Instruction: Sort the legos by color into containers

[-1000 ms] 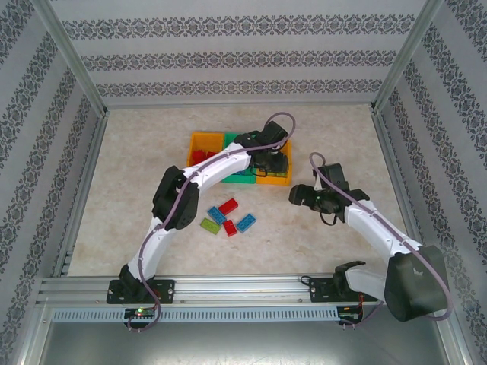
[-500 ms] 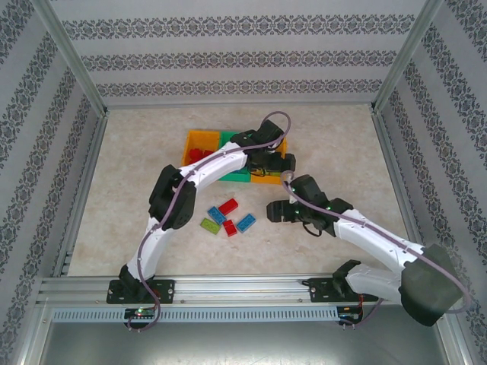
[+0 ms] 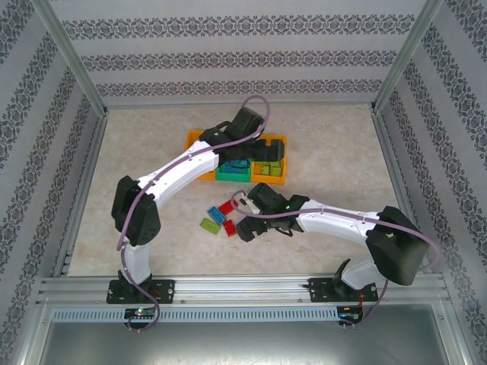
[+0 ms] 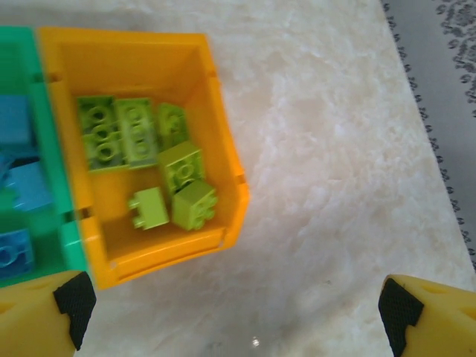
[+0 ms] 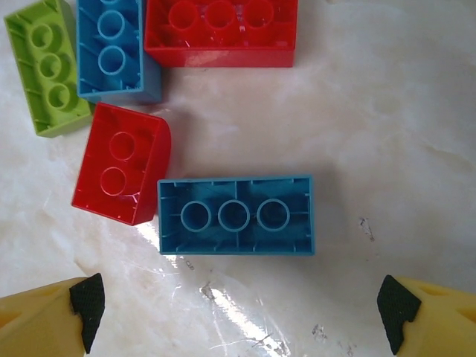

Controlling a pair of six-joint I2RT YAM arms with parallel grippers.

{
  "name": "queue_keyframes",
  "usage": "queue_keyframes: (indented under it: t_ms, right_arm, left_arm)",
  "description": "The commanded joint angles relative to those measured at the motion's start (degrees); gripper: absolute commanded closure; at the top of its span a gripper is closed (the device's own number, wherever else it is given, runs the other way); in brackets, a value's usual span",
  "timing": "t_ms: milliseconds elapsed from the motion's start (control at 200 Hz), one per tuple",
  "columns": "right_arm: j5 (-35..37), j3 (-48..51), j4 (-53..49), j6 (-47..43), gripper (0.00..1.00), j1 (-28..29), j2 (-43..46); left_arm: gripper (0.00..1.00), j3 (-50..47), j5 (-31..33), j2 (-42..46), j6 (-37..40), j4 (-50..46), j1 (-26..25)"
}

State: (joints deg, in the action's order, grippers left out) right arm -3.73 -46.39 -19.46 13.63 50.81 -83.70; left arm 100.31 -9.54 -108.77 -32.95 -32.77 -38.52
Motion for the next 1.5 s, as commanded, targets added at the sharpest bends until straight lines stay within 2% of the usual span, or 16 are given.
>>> queue_keyframes:
  t_ms: [0,190,390,619,759,1044,1294,1494]
  right_arm:
    - [-0.5,-2.3,0.2,-3.4,0.02,0.9,-2.1]
    - [-1.0,-4.5,-0.5,-5.2,0.03,1.2,-7.2]
    - [-0.5,-6.9,-0.6,-5.7,0.05,1.3,-11.2]
    - [1.4,-9.0,-2.4,-6.2,0.15,1.3,-15.2]
    - [2.6,-9.0,-3.0,-6.5,0.22,1.3,-15.2]
    - [3.0,-9.2,-3.6,-5.8,0.48,1.1,-10.1]
    - [-2.1,-12.5,-2.3,-4.6,0.48,-3.6,-4.0]
    - [-4.2,-23.8,-2.8,1.6,0.47,-10.3,-9.6]
  left_arm:
    - [0.01,-8.2,1.3,5.1,-0.3,3.7,4.4]
    - [0.01,-21.2,0.7,14.7,-2.4,7.7,10.8]
    - [0.01,-27.7,3.0,21.5,-1.9,6.3,15.0]
    - [0.01,-33.3,3.2,27.4,-2.1,6.5,18.8]
    - [0.01,-35.1,3.1,29.2,-1.9,5.9,19.9]
    - [0.01,-36.4,3.3,29.8,-1.7,5.1,20.7]
    - [0.0,-39.3,3.5,30.8,1.1,2.6,20.7]
    - [0.01,-43.0,3.6,32.3,0.7,2.8,20.7]
